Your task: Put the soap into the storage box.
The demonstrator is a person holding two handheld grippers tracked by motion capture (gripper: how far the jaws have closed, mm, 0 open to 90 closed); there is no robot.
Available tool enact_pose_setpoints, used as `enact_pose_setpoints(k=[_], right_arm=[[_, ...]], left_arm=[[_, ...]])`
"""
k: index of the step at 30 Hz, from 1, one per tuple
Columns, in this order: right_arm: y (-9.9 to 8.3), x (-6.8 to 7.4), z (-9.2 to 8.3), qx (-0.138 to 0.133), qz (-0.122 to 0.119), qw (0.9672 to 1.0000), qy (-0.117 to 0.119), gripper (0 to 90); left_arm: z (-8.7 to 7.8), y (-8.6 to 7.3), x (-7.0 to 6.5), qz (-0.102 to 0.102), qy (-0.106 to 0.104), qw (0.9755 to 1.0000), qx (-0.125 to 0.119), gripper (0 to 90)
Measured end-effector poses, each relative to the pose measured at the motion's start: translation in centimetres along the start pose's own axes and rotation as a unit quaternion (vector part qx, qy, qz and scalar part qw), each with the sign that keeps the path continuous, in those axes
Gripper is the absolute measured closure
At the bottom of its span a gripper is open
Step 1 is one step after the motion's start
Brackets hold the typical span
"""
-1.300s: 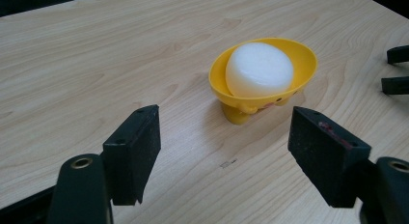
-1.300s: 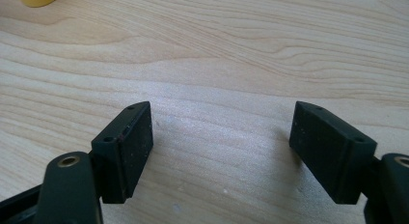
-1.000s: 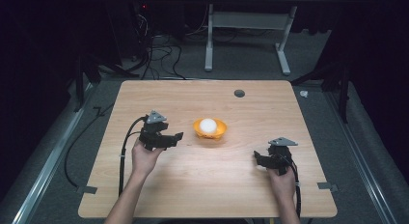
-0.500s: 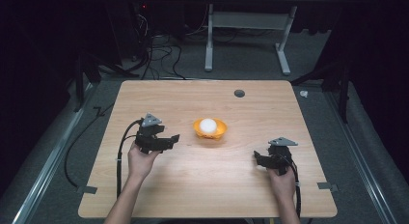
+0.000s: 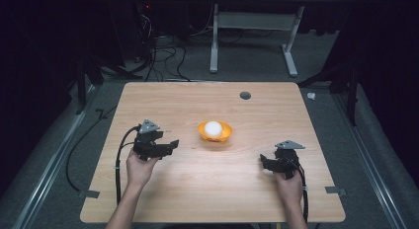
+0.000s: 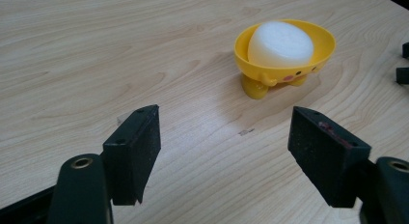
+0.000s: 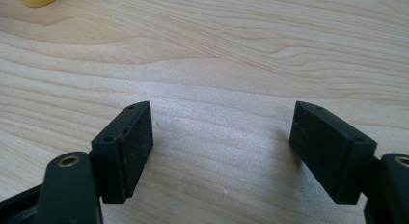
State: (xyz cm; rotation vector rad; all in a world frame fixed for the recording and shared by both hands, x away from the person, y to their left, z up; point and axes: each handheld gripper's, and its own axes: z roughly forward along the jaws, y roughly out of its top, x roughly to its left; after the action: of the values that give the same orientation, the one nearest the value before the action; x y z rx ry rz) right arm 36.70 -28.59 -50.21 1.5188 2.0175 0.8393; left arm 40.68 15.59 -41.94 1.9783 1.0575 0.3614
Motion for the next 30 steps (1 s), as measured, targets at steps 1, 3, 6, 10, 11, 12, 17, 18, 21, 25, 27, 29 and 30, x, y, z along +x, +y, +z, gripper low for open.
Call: enact_pose_setpoints(k=[1,3,6,10,11,12,17,18,21,25,27,29,30], right_arm=[[0.0,0.0,0.0,0.000,0.000,1.0000,0.000,24.3],[0.0,0.0,0.0,0.000,0.000,1.0000,0.000,24.3],[0.0,0.0,0.0,0.000,0.000,1.0000,0.000,24.2],[0.0,0.0,0.0,0.000,0.000,1.0000,-0.001,24.2],[0.0,0.0,0.0,0.000,0.000,1.0000,0.000,24.3],[0.0,0.0,0.0,0.000,0.000,1.0000,0.000,24.3],[0.0,0.0,0.0,0.000,0.000,1.0000,0.000,24.3],[0.0,0.0,0.0,0.000,0.000,1.0000,-0.001,24.2],[0.0,0.0,0.0,0.000,0.000,1.0000,-0.001,24.3],[0.0,0.0,0.0,0.000,0.000,1.0000,-0.001,24.3],[0.0,0.0,0.0,0.000,0.000,1.0000,-0.001,24.2],[0.0,0.0,0.0,0.000,0.000,1.0000,-0.001,24.2],[0.0,0.0,0.0,0.000,0.000,1.0000,-0.001,24.3]], left_arm=[[-0.1,-0.1,0.1,-0.001,0.001,1.0000,0.000,27.8],[-0.2,-0.3,0.2,-0.004,0.002,1.0000,-0.001,27.8],[-0.4,-0.6,0.3,-0.007,0.002,1.0000,-0.001,27.9],[-0.5,-1.0,0.4,-0.011,0.002,0.9999,0.000,27.9],[-0.5,-1.1,0.4,-0.012,0.001,0.9999,0.001,27.8],[-0.5,-1.2,0.5,-0.014,-0.001,0.9999,0.001,27.8],[-0.6,-1.7,0.6,-0.019,0.000,0.9998,0.004,27.8],[-0.6,-1.8,0.6,-0.018,0.002,0.9998,0.004,27.8],[-0.7,-1.9,0.7,-0.021,0.003,0.9998,0.004,27.8],[-0.9,-2.3,0.7,-0.019,0.007,0.9998,0.008,27.5],[-0.9,-2.4,0.7,-0.021,0.007,0.9997,0.005,27.6],[-1.0,-2.4,0.7,-0.021,0.006,0.9997,0.005,27.5],[-1.0,-2.5,0.7,-0.021,0.006,0.9997,0.006,27.5]])
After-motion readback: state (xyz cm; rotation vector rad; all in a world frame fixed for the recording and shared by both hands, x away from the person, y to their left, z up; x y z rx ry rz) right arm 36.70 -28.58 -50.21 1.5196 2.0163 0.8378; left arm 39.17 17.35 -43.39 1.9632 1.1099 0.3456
